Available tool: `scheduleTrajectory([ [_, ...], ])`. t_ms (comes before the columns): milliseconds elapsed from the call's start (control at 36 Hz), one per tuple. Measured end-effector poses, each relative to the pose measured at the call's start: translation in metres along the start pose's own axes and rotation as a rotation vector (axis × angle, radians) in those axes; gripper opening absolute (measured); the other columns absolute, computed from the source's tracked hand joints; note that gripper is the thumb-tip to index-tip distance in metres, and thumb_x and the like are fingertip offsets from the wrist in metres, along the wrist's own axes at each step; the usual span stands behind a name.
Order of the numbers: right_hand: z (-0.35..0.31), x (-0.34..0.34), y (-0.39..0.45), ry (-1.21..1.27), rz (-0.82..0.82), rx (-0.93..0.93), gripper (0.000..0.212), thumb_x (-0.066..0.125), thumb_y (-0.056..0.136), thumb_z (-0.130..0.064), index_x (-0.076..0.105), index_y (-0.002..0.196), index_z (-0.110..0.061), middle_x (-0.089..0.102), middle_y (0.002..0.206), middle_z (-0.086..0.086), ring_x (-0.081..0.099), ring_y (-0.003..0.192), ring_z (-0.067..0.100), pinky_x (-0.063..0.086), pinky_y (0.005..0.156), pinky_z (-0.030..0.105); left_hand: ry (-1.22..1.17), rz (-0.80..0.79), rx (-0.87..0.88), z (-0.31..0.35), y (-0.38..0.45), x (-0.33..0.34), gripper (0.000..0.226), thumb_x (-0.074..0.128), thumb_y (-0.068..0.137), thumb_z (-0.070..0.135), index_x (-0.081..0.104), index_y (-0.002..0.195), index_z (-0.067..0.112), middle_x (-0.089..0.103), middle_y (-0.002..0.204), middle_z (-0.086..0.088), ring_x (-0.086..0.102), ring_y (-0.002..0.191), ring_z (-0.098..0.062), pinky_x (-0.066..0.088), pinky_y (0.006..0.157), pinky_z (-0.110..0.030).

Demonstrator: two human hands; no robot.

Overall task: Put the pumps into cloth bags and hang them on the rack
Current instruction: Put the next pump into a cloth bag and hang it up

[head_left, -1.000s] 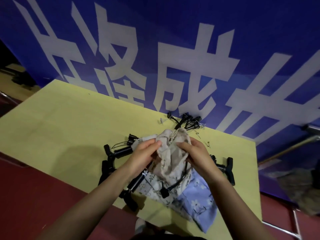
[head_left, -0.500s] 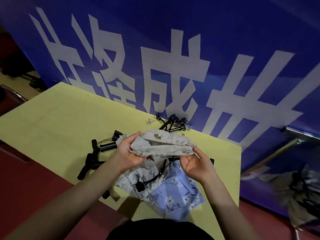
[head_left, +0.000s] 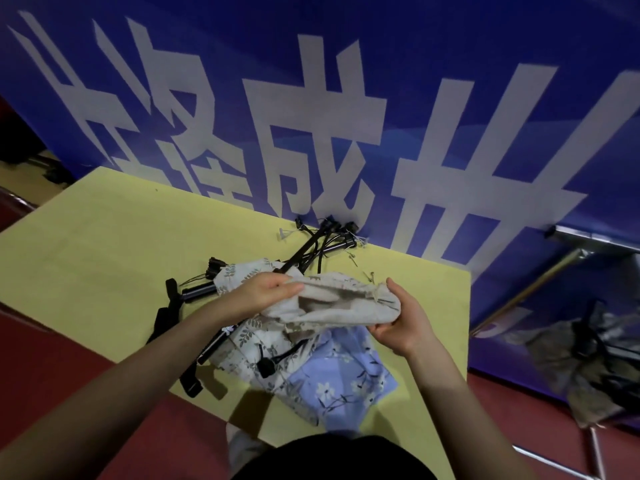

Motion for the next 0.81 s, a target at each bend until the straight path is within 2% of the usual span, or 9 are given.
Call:
scheduleTrajectory([
  [83,0.004,-0.001,0.000,-0.111,0.001,-0.057,0.037,0.044,0.101,-0.033,0.063,0.108,-0.003,0.074,0.094,0.016,0.073,0.077,0.029,0.060,0.061,0.035,-0.490,0.016,-0.102,0.001,0.004,0.007,0.061,0.063,0.080,0.050,0.064,0.117,0.002,0.068,0.112,-0.020,0.066,0.102,-0.033,0.052,0.089,-0.041],
  [167,0.012,0.002,0.004,-0.354,0.012,-0.114,0.041,0.038,0.104,-0.023,0.075,0.095,-0.007,0.075,0.092,0.012,0.073,0.077,0.022,0.057,0.059,0.026,-1.015,0.070,-0.152,0.017,0.005,0.012,0.043,0.056,0.084,0.036,0.061,0.103,-0.002,0.065,0.098,-0.020,0.064,0.091,-0.033,0.050,0.081,-0.040],
  [222,0.020,0.005,0.009,-0.466,-0.037,-0.086,0.038,0.038,0.104,-0.020,0.074,0.101,-0.008,0.074,0.102,0.011,0.073,0.086,0.020,0.056,0.065,0.025,-1.190,0.092,-0.165,0.023,0.006,0.011,0.039,0.056,0.080,0.036,0.064,0.094,0.000,0.066,0.093,-0.020,0.064,0.087,-0.033,0.047,0.084,-0.043],
  [306,0.024,0.010,0.024,-0.574,-0.028,-0.024,0.029,0.040,0.102,-0.013,0.068,0.102,-0.003,0.075,0.091,0.009,0.072,0.076,0.015,0.053,0.059,0.021,-1.198,0.082,-0.189,0.027,0.011,0.006,0.042,0.058,0.081,0.040,0.062,0.096,0.001,0.063,0.094,-0.019,0.061,0.090,-0.034,0.045,0.091,-0.044],
  [361,0.016,0.009,0.038,-0.688,0.050,-0.056,0.024,0.046,0.099,-0.009,0.067,0.094,0.000,0.072,0.078,0.008,0.069,0.064,0.014,0.049,0.052,0.021,-1.041,0.060,-0.217,0.028,0.016,0.001,0.040,0.056,0.084,0.042,0.063,0.093,0.004,0.064,0.091,-0.018,0.064,0.085,-0.031,0.049,0.085,-0.038],
  [417,0.001,0.001,0.053,-0.843,0.203,-0.132,0.019,0.055,0.095,-0.011,0.064,0.082,-0.001,0.063,0.066,0.007,0.058,0.051,0.016,0.044,0.047,0.022,-0.835,0.066,-0.254,0.026,0.021,-0.003,0.043,0.050,0.092,0.044,0.066,0.098,0.004,0.069,0.092,-0.016,0.068,0.083,-0.028,0.052,0.075,-0.032],
  [528,-0.041,-0.019,0.092,-0.972,0.486,-0.268,0.021,0.060,0.093,-0.013,0.057,0.073,-0.007,0.044,0.053,0.004,0.038,0.039,0.014,0.033,0.040,0.019,-0.730,0.128,-0.306,-0.001,0.036,-0.007,0.051,0.046,0.097,0.045,0.063,0.121,0.004,0.069,0.115,-0.018,0.064,0.108,-0.033,0.049,0.091,-0.037],
  [667,-0.081,-0.043,0.132,-1.157,0.665,-0.342,0.020,0.058,0.093,-0.012,0.054,0.074,-0.007,0.050,0.058,0.008,0.045,0.050,0.020,0.043,0.054,0.028,-0.762,0.167,-0.434,-0.030,0.052,0.008,0.041,0.048,0.098,0.040,0.066,0.115,0.006,0.071,0.108,-0.017,0.067,0.102,-0.032,0.052,0.091,-0.040],
  [806,-0.099,-0.071,0.161,-1.361,0.778,-0.347,0.028,0.062,0.088,-0.030,0.063,0.070,-0.009,0.063,0.065,0.010,0.058,0.064,0.028,0.053,0.075,0.040,-0.777,0.166,-0.555,-0.051,0.069,0.026,0.034,0.052,0.096,0.041,0.071,0.104,0.014,0.074,0.104,-0.011,0.068,0.100,-0.028,0.050,0.094,-0.040],
])
Point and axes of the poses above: each hand's wrist, its own y-axis towards the middle knuckle, its own x-axis out of the palm, z = x × y, the point moved 1 cm from there along y, towards the middle knuckle
